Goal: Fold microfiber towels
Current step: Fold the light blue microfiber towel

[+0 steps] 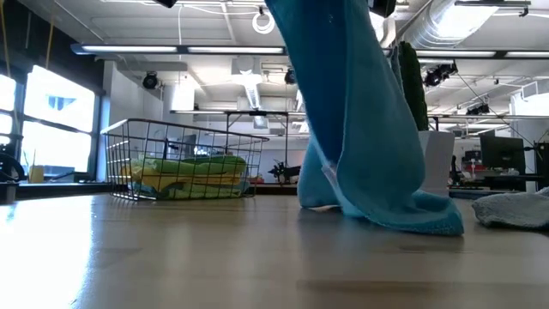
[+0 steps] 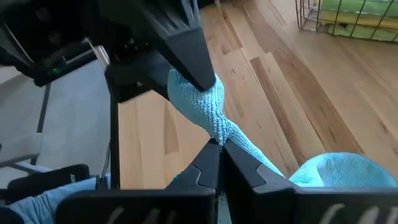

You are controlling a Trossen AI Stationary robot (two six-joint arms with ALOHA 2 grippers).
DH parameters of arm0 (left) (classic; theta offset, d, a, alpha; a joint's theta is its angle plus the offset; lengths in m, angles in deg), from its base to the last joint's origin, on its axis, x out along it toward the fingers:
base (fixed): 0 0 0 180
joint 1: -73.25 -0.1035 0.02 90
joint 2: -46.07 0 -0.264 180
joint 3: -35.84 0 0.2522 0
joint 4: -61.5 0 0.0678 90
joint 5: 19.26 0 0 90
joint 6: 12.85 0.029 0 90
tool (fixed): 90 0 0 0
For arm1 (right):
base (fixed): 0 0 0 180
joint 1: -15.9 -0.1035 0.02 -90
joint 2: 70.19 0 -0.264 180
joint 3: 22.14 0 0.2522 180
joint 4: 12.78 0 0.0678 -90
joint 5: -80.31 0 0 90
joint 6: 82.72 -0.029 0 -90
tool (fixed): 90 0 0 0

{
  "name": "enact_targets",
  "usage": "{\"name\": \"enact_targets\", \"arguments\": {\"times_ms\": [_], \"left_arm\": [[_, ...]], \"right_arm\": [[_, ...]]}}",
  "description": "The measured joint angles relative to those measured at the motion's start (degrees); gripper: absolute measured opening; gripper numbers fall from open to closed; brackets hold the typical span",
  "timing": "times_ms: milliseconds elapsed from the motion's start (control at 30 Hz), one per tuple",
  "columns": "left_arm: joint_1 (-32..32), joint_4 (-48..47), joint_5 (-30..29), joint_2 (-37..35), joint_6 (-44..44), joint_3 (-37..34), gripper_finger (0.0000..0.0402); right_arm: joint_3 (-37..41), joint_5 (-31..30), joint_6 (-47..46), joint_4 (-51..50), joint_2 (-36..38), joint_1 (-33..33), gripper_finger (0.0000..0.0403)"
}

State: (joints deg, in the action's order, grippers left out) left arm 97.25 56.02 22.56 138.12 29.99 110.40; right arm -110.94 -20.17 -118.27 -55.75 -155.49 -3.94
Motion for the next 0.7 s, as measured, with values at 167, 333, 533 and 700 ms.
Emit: {"name": "enact_targets", "arguments": {"times_ms": [167,333,533,700], "left_arm": [[-0.36,2.02,-0.89,0.00,2.79,0.00,0.0099],[-0.36,3.86,-1.10,0.00,4.33,0.00,0.0062],[-0.36,3.47,-0.48,0.00,2.23,0.00,0.0005],[-0.36,0.90,4.77,0.00,-6.58,0.00,0.0003]], "right_arm": [[0.00,0.00,0.00,0.74,0.00,-0.02,0.0000],[0.00,-0.01,0.02,0.70,0.00,-0.02,0.0000],[0.00,-0.04,5.24,-0.28,0.00,-0.04,0.0021],[0.00,-0.31,10.91,-0.54,0.00,-0.46,0.0089]]}}
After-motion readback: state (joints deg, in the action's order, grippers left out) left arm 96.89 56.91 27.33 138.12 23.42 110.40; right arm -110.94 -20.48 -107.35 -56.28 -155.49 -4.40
